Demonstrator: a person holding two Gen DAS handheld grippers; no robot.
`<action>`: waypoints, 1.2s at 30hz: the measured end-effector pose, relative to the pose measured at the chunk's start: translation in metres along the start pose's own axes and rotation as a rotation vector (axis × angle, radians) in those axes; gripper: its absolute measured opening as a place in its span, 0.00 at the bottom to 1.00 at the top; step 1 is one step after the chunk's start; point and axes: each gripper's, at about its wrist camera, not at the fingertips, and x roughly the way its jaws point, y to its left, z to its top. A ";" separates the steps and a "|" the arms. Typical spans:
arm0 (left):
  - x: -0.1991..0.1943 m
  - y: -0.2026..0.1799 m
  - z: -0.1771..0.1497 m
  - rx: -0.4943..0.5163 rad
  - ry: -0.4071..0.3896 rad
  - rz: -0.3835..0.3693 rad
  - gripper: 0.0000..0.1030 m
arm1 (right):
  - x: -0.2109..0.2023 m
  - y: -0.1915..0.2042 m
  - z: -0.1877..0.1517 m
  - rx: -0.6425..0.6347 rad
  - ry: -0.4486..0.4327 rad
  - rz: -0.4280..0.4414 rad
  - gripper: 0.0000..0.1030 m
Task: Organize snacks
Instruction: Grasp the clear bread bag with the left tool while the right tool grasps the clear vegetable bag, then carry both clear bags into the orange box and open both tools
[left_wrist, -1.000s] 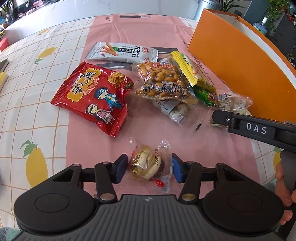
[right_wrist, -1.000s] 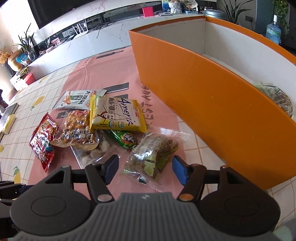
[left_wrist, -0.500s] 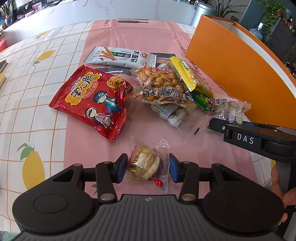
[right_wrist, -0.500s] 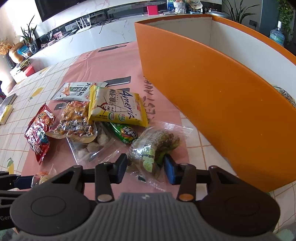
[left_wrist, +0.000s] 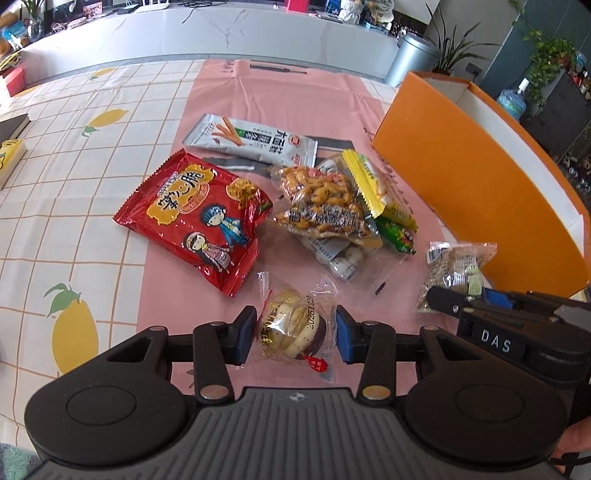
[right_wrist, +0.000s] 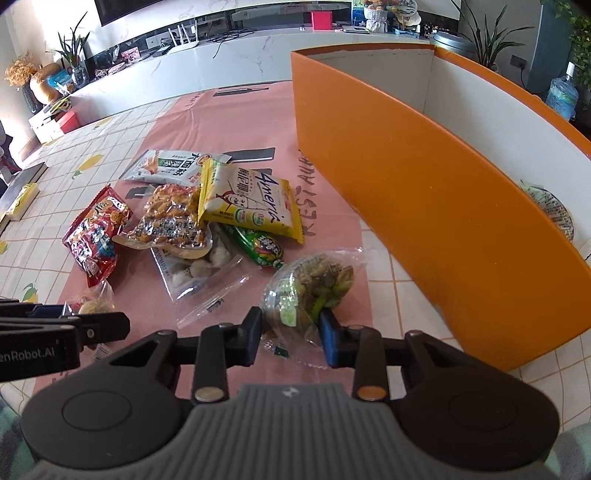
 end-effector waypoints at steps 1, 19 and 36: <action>-0.003 0.001 0.001 -0.009 -0.007 -0.006 0.48 | -0.002 0.000 0.000 -0.001 -0.003 -0.001 0.30; -0.065 -0.045 0.039 0.038 -0.172 -0.095 0.48 | -0.096 -0.024 0.033 -0.106 -0.123 0.150 0.29; -0.031 -0.161 0.119 0.376 -0.154 -0.245 0.48 | -0.110 -0.138 0.112 -0.129 -0.059 0.158 0.29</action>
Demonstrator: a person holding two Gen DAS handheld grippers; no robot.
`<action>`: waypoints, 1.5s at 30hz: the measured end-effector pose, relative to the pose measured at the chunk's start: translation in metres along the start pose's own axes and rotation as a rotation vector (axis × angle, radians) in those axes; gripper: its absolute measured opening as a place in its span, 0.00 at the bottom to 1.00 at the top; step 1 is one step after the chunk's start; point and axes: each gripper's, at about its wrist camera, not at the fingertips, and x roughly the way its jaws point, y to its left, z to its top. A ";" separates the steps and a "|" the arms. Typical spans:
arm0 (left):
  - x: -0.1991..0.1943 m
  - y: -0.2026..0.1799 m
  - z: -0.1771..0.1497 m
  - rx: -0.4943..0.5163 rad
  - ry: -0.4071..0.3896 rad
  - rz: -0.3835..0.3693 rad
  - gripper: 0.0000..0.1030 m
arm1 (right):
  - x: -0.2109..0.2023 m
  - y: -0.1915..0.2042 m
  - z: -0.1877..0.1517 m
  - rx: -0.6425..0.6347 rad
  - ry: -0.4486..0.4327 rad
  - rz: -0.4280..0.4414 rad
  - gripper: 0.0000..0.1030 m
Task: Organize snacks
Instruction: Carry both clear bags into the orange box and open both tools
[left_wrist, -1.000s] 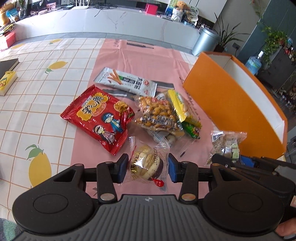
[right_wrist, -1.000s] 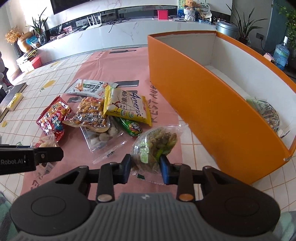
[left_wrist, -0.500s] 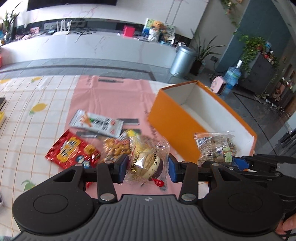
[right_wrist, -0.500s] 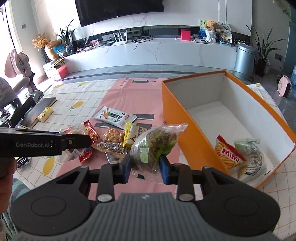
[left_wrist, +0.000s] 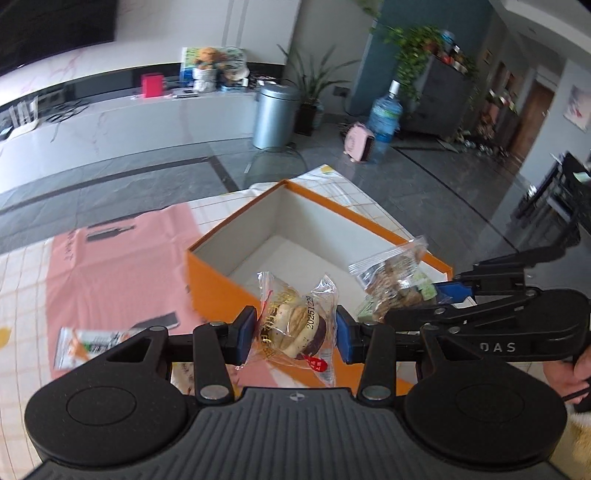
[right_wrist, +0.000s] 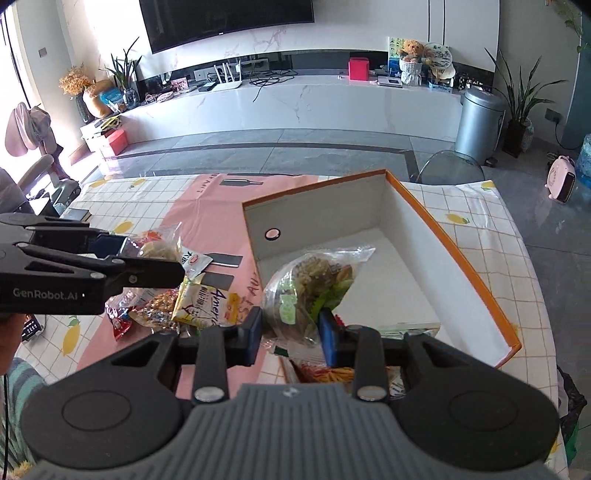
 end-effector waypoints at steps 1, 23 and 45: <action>0.010 -0.004 0.006 0.017 0.012 -0.008 0.48 | 0.005 -0.008 0.003 0.005 0.017 0.003 0.29; 0.164 -0.012 0.028 0.209 0.336 0.054 0.48 | 0.154 -0.074 0.029 -0.119 0.277 -0.015 0.29; 0.175 -0.012 0.018 0.276 0.379 0.117 0.58 | 0.186 -0.076 0.032 -0.117 0.370 -0.078 0.42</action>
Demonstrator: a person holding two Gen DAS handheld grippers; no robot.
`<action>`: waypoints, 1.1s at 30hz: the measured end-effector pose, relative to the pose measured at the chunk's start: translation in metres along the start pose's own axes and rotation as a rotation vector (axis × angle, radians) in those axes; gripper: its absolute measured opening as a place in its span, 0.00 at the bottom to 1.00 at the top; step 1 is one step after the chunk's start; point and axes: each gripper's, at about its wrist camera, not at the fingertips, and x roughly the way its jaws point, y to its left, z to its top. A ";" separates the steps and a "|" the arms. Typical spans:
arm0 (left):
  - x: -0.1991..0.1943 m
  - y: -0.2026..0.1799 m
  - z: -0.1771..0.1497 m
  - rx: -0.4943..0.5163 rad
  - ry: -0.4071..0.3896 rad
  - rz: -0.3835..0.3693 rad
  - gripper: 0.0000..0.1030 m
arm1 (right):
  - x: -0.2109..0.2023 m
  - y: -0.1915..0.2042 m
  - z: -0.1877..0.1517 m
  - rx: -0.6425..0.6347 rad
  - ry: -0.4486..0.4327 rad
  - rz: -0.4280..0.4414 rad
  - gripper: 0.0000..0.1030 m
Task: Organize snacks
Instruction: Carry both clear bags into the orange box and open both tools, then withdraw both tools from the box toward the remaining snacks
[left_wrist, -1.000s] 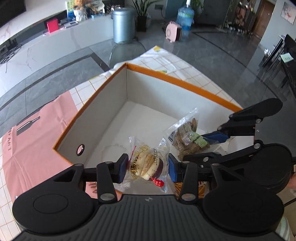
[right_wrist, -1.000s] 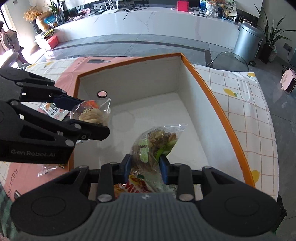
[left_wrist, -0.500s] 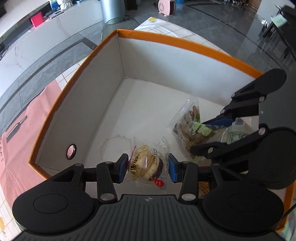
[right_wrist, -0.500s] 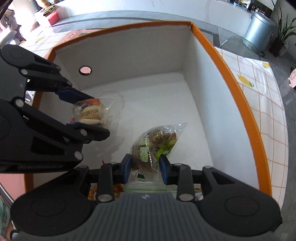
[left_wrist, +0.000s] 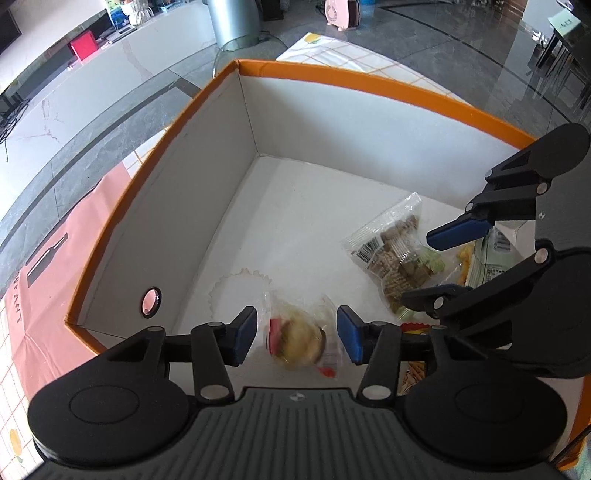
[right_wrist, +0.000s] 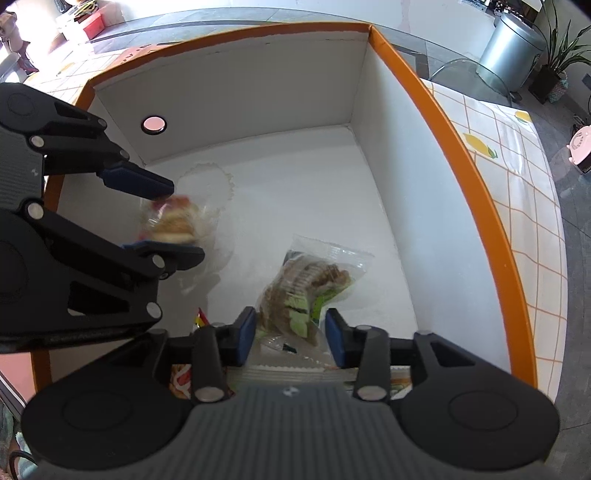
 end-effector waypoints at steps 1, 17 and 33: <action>-0.003 0.001 0.000 -0.003 -0.010 0.002 0.59 | -0.002 -0.001 0.001 0.003 0.001 -0.009 0.46; -0.102 -0.015 -0.037 -0.092 -0.246 0.105 0.72 | -0.067 0.018 -0.029 0.126 -0.132 -0.126 0.63; -0.179 0.019 -0.147 -0.338 -0.299 0.205 0.73 | -0.139 0.127 -0.096 0.159 -0.472 -0.029 0.65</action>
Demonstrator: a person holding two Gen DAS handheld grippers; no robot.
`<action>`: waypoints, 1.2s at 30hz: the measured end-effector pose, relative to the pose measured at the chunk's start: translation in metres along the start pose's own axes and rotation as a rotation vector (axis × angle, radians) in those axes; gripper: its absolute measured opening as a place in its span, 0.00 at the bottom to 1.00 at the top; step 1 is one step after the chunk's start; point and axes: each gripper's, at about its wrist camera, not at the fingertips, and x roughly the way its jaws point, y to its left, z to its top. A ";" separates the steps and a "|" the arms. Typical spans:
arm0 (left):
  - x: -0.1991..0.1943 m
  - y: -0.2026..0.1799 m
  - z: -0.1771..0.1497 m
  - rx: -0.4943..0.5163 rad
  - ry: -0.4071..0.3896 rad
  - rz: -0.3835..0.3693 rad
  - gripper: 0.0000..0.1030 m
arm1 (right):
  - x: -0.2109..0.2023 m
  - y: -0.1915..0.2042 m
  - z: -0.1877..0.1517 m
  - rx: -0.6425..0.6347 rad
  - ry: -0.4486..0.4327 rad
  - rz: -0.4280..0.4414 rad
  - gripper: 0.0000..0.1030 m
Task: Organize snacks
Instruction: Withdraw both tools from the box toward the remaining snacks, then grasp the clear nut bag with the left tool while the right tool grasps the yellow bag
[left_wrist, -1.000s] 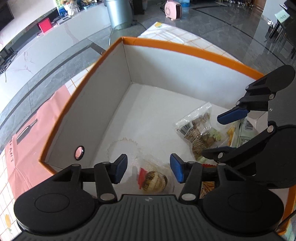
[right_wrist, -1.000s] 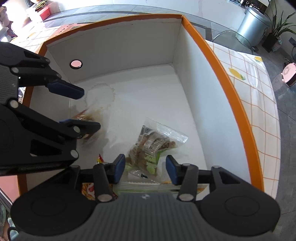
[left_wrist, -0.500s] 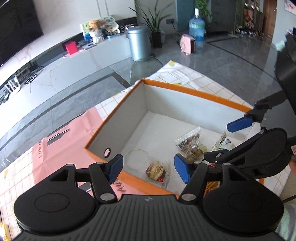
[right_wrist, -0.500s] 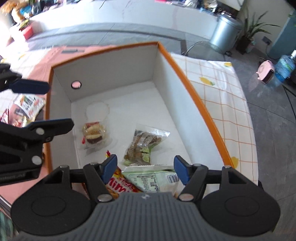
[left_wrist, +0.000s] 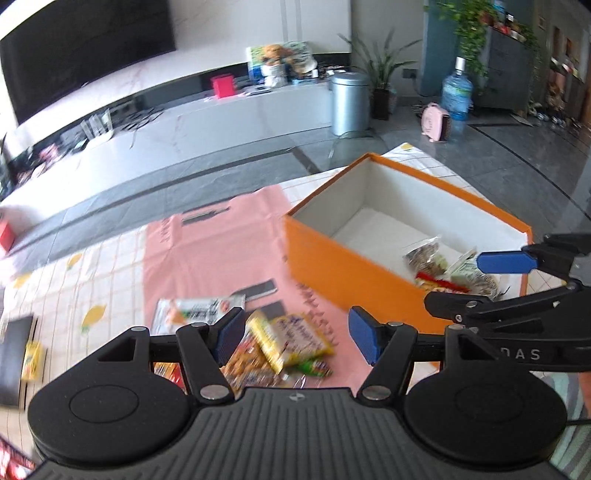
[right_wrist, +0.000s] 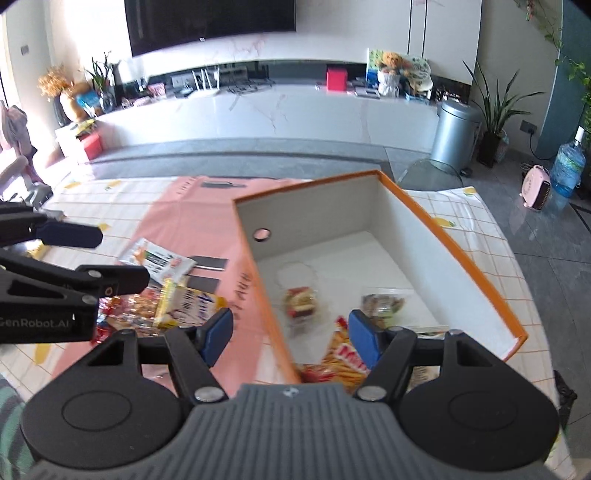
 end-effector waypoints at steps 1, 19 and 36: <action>-0.002 0.006 -0.005 -0.022 0.006 0.007 0.73 | -0.002 0.006 -0.003 0.006 -0.013 0.012 0.65; -0.013 0.105 -0.081 -0.298 0.054 -0.023 0.73 | 0.028 0.091 -0.060 0.047 -0.024 0.055 0.68; 0.047 0.131 -0.091 -0.458 0.118 0.049 0.76 | 0.094 0.086 -0.039 0.082 0.033 0.062 0.71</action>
